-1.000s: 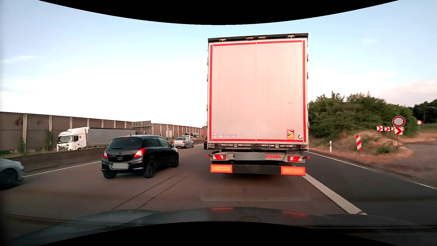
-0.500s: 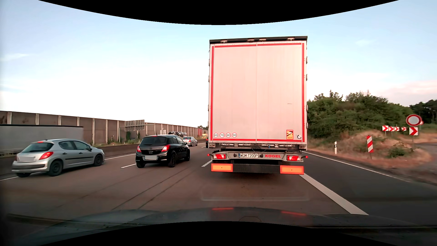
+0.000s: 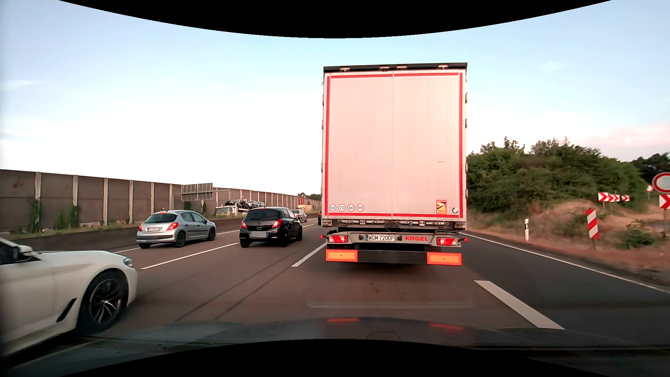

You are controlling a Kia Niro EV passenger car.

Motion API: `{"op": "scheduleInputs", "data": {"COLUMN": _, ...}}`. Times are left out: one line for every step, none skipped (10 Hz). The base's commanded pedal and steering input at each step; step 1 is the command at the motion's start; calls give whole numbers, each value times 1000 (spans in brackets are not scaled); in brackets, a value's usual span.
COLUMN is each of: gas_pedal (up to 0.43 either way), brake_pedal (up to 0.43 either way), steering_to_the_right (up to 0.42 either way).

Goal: Follow the waypoints while adhering to traffic rules and regulations

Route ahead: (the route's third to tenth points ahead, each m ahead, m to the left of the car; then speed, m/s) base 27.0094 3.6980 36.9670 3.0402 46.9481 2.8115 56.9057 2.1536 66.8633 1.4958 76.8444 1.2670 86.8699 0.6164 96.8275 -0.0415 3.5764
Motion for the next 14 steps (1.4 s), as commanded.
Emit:
{"op": "scheduleInputs", "data": {"gas_pedal": 0, "brake_pedal": 0, "steering_to_the_right": 25}}
{"op": "scheduleInputs", "data": {"gas_pedal": 0, "brake_pedal": 0, "steering_to_the_right": 23}}
{"op": "scheduleInputs", "data": {"gas_pedal": 0, "brake_pedal": 0, "steering_to_the_right": 22}}
{"op": "scheduleInputs", "data": {"gas_pedal": 0, "brake_pedal": 0, "steering_to_the_right": 22}}
{"op": "scheduleInputs", "data": {"gas_pedal": 0, "brake_pedal": 0, "steering_to_the_right": 21}}
{"op": "scheduleInputs", "data": {"gas_pedal": 0, "brake_pedal": 0, "steering_to_the_right": 21}}
{"op": "scheduleInputs", "data": {"gas_pedal": 8, "brake_pedal": 0, "steering_to_the_right": 20}}
{"op": "scheduleInputs", "data": {"gas_pedal": 20, "brake_pedal": 0, "steering_to_the_right": 20}}
{"op": "scheduleInputs", "data": {"gas_pedal": 28, "brake_pedal": 0, "steering_to_the_right": 19}}
{"op": "scheduleInputs", "data": {"gas_pedal": 39, "brake_pedal": 0, "steering_to_the_right": 19}}
{"op": "scheduleInputs", "data": {"gas_pedal": 47, "brake_pedal": 0, "steering_to_the_right": 19}}
{"op": "scheduleInputs", "data": {"gas_pedal": 47, "brake_pedal": 0, "steering_to_the_right": 19}}
{"op": "scheduleInputs", "data": {"gas_pedal": 47, "brake_pedal": 0, "steering_to_the_right": 18}}
{"op": "scheduleInputs", "data": {"gas_pedal": 47, "brake_pedal": 0, "steering_to_the_right": 16}}
